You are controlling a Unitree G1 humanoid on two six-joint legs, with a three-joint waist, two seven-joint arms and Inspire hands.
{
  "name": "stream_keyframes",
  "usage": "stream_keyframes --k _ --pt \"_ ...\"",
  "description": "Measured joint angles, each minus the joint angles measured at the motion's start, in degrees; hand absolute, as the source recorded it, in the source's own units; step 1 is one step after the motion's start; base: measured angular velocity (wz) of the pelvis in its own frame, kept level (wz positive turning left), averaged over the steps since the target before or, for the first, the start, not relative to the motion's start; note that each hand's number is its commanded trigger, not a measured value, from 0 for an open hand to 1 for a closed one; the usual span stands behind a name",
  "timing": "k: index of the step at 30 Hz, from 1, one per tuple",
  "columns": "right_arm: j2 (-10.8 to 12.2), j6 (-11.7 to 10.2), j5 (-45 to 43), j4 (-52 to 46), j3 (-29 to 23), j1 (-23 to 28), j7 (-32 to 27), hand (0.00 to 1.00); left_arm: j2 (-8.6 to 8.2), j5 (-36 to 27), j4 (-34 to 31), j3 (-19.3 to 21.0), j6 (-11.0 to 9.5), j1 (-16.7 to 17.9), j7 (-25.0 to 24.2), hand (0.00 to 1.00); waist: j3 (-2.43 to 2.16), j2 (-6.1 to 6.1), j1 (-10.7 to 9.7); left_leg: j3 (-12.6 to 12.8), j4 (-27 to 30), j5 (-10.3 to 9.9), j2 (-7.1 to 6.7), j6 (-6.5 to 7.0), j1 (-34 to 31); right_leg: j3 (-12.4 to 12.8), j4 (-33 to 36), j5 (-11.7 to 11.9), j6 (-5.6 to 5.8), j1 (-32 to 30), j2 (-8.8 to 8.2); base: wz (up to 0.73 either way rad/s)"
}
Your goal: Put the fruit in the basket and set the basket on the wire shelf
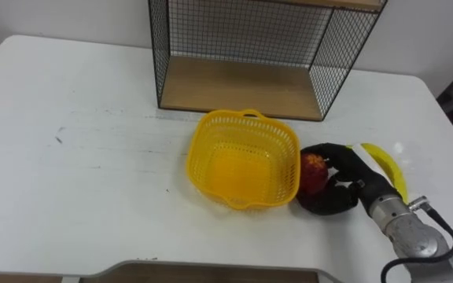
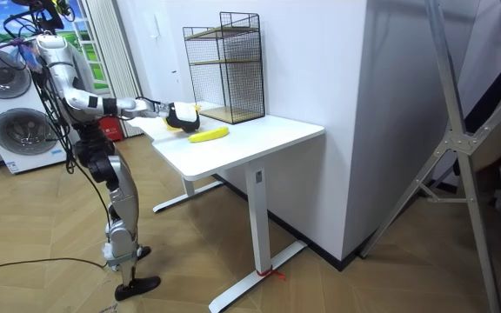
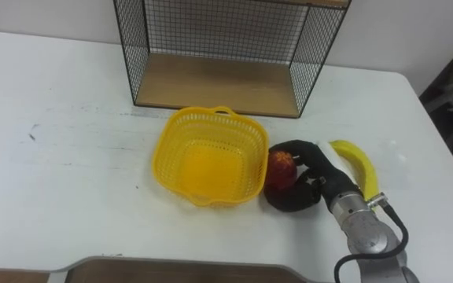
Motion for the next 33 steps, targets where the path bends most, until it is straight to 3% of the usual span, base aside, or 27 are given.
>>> stream_keyframes --k 8,15,19,28,33 --pt "1.5 0.2 14.1 3.6 -0.4 0.5 -0.3 1.00 -0.06 0.0 0.0 0.0 0.0 0.5 0.0 0.00 0.01 0.18 -1.3 0.1 0.3 0.0 0.00 0.00 -0.1 0.2 0.0 0.0 -0.01 0.1 -0.02 -0.01" --pt "2.8 -0.1 25.6 7.5 -2.6 0.5 -2.4 1.00 -0.67 0.0 -0.6 0.5 0.1 1.3 0.7 0.00 -0.52 1.31 -1.6 0.2 0.3 0.0 -0.05 0.02 0.1 0.1 0.1 0.0 -0.03 0.2 -0.13 0.00" --pt "3.2 -0.1 29.9 8.8 -4.5 0.5 -3.9 1.00 -0.90 0.0 -2.0 0.6 0.7 1.9 2.1 0.00 -0.44 1.99 -1.7 0.3 0.1 0.0 -0.03 0.01 0.6 0.3 0.1 0.0 -0.02 0.6 -0.09 0.00" --pt "3.3 1.3 47.3 8.6 -7.8 1.1 -6.9 1.00 -2.19 -0.1 -1.4 1.4 1.1 1.7 2.7 0.00 -0.40 2.13 -2.6 0.4 0.2 0.0 -0.02 0.00 0.1 0.3 0.1 0.0 -0.02 0.2 -0.04 0.00" --pt "3.2 1.2 48.1 2.5 -8.9 1.1 -10.2 1.00 -2.57 -0.6 -1.0 1.2 1.1 2.2 2.7 0.00 -0.33 2.86 -2.8 0.6 0.1 0.0 0.04 -0.03 0.0 0.3 0.1 0.0 -0.03 -0.2 -0.02 -0.03"
